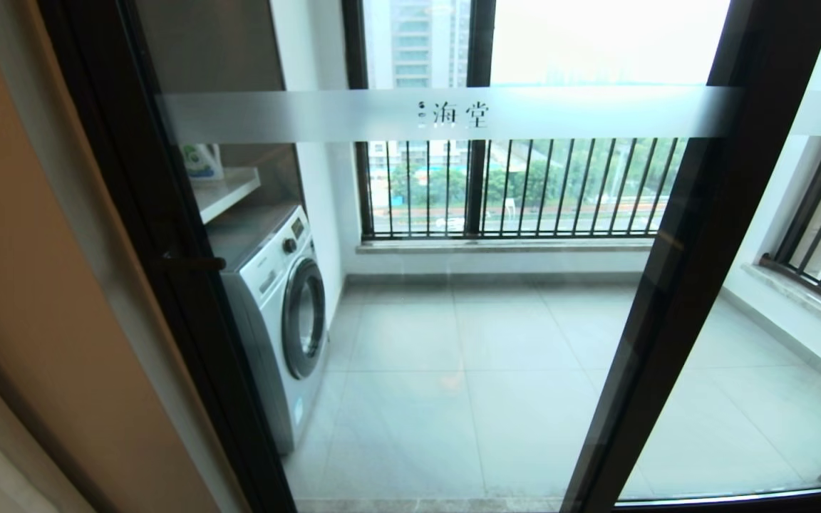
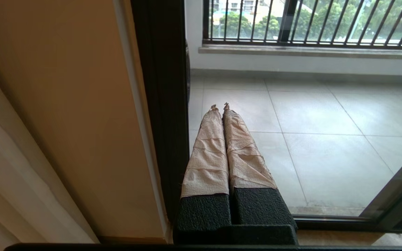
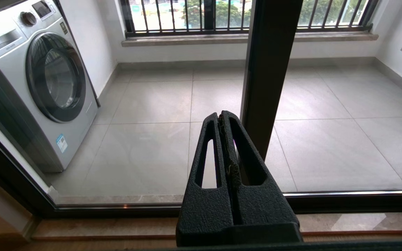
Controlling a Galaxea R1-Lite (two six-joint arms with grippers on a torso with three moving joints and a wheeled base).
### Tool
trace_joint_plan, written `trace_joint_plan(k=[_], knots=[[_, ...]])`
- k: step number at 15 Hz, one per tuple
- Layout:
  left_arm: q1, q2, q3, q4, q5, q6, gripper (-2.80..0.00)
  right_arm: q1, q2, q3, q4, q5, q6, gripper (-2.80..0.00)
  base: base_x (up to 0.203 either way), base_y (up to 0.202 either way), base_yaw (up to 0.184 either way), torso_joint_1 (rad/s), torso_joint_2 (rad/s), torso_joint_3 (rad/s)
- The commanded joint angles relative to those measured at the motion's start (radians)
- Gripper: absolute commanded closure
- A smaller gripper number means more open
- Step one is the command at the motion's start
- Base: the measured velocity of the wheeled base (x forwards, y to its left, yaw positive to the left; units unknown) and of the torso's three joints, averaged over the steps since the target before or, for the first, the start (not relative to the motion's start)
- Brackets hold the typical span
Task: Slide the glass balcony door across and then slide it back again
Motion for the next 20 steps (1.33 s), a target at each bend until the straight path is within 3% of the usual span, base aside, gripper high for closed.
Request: trace_joint_plan(k=[1,20], knots=[[0.0,0.002,0.001,0.0,-0.001,-0.002,0.0,0.0,0.0,0.0,0.0,0.0,-0.001,0.0,0.0,0.0,0.0,0.0,0.0,0.0],[0.0,0.002,0.001,0.0,-0.002,-0.002,0.0,0.0,0.0,0.001,0.0,0.0,0.001,0.0,0.0,0.0,0.0,0.0,0.0,0.0]])
